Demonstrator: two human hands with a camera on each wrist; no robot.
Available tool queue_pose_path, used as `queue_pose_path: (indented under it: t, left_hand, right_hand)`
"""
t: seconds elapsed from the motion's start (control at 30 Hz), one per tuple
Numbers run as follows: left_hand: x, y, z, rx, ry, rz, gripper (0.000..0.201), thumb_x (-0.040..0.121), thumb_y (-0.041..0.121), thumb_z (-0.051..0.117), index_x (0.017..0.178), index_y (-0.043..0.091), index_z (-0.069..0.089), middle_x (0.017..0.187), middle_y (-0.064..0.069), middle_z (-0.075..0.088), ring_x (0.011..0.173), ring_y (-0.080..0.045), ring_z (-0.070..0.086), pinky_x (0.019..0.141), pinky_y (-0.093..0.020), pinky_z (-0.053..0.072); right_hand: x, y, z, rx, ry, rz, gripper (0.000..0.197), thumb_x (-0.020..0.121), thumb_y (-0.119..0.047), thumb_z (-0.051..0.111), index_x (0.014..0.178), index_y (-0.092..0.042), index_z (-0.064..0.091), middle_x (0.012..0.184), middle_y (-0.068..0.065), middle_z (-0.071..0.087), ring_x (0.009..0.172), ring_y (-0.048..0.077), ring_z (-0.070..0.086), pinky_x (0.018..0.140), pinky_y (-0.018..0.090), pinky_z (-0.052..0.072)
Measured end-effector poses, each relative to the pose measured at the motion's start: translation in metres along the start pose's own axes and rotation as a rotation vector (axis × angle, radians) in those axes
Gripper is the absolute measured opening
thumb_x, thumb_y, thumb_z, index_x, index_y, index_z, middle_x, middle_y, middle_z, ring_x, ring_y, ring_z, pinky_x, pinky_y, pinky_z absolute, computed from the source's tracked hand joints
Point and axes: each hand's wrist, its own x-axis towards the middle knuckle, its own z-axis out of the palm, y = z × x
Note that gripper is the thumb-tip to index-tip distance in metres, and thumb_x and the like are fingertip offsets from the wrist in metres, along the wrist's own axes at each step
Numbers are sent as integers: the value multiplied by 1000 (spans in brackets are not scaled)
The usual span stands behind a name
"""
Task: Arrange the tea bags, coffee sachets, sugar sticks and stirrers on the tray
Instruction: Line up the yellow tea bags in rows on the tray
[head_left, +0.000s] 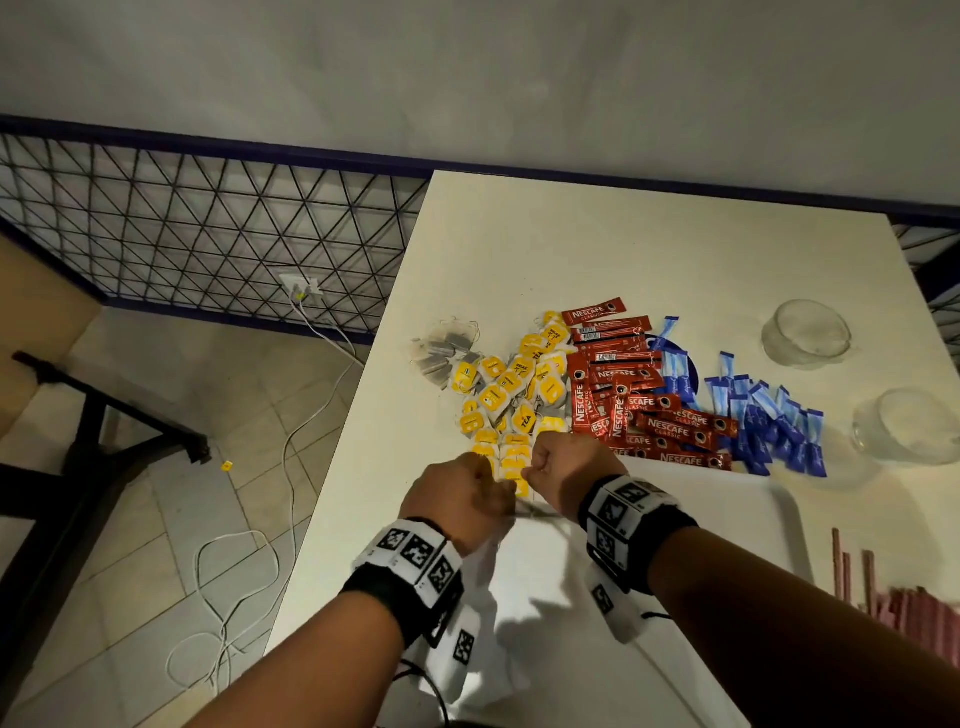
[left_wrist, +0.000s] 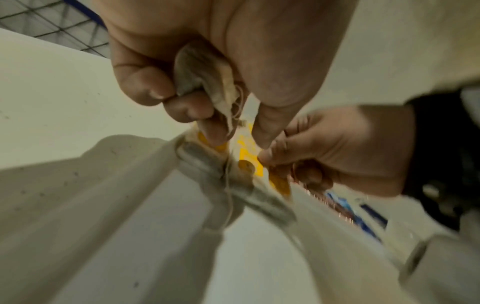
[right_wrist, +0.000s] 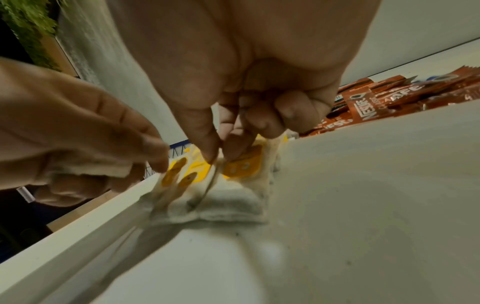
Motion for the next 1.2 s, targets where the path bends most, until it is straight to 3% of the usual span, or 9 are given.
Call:
queue_pose_path:
  t: [0.17, 0.23, 0.47, 0.6, 0.67, 0.77, 0.9, 1.03, 1.2]
  left_hand:
    - [-16, -4, -23, -1249, -35, -139, 6, 98, 15, 44, 98, 16, 50, 69, -13, 64, 46, -21, 51, 46, -24, 38]
    - [-16, -4, -26, -1458, -76, -146, 18, 94, 3, 37, 106, 12, 47, 67, -16, 62, 48, -23, 51, 43, -24, 39]
    - [-21, -5, -29, -1367, -95, -3, 46, 61, 0, 46, 106, 10, 48, 64, -6, 64, 53, -21, 57, 49, -26, 45]
    - [-21, -24, -28, -865, 21, 94, 13, 78, 27, 65, 79, 15, 64, 70, -6, 64, 66, -17, 59, 72, -38, 50]
    - [-22, -31, -27, -799, 29, 98, 17, 85, 24, 68, 68, 25, 66, 70, -6, 62, 66, -18, 55, 73, -39, 48]
    - [-21, -31, -23, -764, 118, 113, 17, 82, 25, 71, 67, 29, 65, 71, -1, 63, 65, -15, 54, 70, -32, 44]
    - [-24, -23, -20, -459, 471, 164, 29, 69, 31, 84, 80, 21, 60, 86, 10, 59, 76, -1, 54, 68, -11, 40]
    - [-24, -18, -20, -326, 536, 322, 30, 69, 44, 68, 81, 17, 68, 84, 14, 59, 81, -4, 56, 72, -2, 36]
    - [-21, -16, -34, -519, 339, 254, 19, 75, 40, 64, 80, 23, 70, 85, 9, 68, 74, -21, 64, 71, -34, 52]
  right_hand:
    - [-9, -20, -18, 171, 20, -139, 16, 90, -40, 59, 84, -25, 62, 80, -9, 63, 78, 11, 59, 72, 25, 49]
    - [-15, -33, -20, 247, -58, -200, 10, 87, -41, 62, 88, -32, 65, 86, -12, 64, 83, 8, 60, 74, 22, 48]
    - [-22, -50, -21, 332, -32, -329, 8, 84, -22, 69, 82, -28, 65, 81, -12, 58, 80, 11, 57, 69, 15, 42]
    - [-20, -51, -27, 281, -44, -365, 19, 85, -22, 67, 74, -33, 57, 80, -14, 56, 64, 8, 51, 60, 18, 39]
    - [-21, -51, -30, 266, -39, -358, 14, 86, -24, 67, 76, -30, 59, 81, -14, 57, 68, 7, 53, 62, 19, 40]
    - [-22, -51, -30, 243, 0, -314, 20, 85, -27, 65, 70, -34, 54, 75, -13, 57, 67, 0, 51, 61, 18, 38]
    - [-24, -59, -27, 259, 57, -231, 19, 86, -25, 62, 71, -29, 51, 66, -10, 52, 60, 3, 47, 56, 22, 36]
    - [-33, -69, -28, 298, 35, -305, 18, 85, -26, 65, 69, -28, 56, 69, -13, 55, 62, -3, 49, 57, 13, 33]
    - [-32, -64, -46, 309, 145, -419, 24, 74, -23, 76, 92, -25, 60, 96, -8, 53, 79, -1, 47, 68, 14, 36]
